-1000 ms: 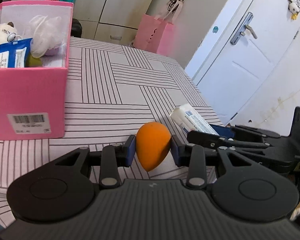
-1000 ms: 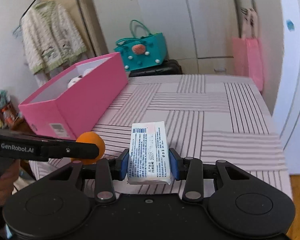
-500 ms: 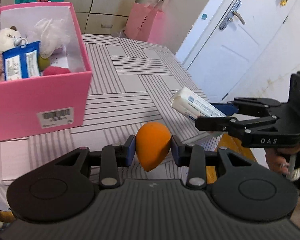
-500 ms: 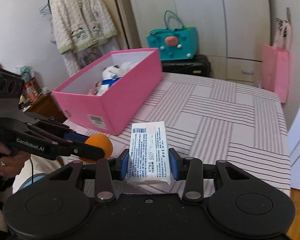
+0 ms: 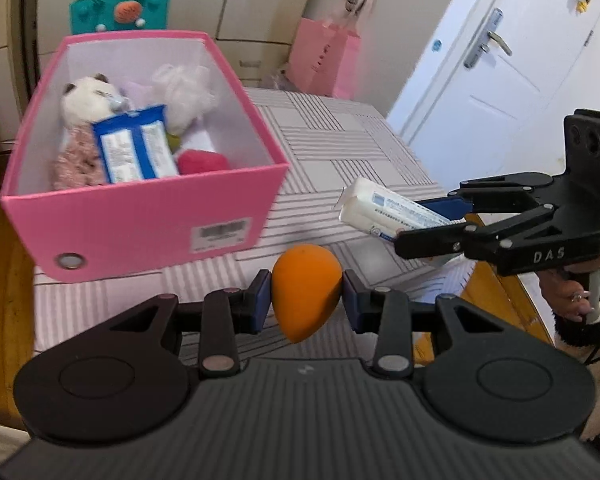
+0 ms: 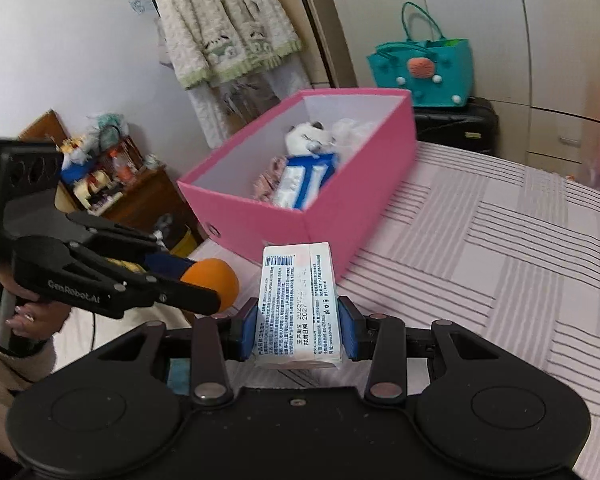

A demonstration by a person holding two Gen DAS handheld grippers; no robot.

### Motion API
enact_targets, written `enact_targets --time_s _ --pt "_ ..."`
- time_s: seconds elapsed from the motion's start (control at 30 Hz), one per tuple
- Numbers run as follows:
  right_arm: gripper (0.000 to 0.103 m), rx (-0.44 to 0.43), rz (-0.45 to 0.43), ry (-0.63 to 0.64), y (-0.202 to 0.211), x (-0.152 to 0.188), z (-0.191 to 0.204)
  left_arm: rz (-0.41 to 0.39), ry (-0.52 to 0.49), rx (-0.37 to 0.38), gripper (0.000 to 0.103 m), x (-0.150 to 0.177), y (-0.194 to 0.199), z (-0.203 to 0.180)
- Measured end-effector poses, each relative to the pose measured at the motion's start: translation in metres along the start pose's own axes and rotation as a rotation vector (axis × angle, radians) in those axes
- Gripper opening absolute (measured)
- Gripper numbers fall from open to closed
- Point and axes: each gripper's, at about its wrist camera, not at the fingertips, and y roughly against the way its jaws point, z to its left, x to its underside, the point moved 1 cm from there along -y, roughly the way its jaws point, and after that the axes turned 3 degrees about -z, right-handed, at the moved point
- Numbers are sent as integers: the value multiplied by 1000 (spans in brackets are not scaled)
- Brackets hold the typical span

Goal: Organize soft objects
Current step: 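Lift the orange sponge and white box with both grippers and carry them over the shoebox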

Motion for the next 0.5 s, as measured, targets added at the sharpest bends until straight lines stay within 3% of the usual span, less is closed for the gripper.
enact_targets --time_s 0.2,0.37,0.5 --pt "46 -22 -80 -38 -10 -16 -3 -58 1 -17 37 -16 14 21" --pt "46 23 -157 -22 -21 -37 -3 -134 20 -31 37 -34 15 41" --pt "46 88 -242 5 -29 -55 -5 -191 58 -93 37 -53 10 67"
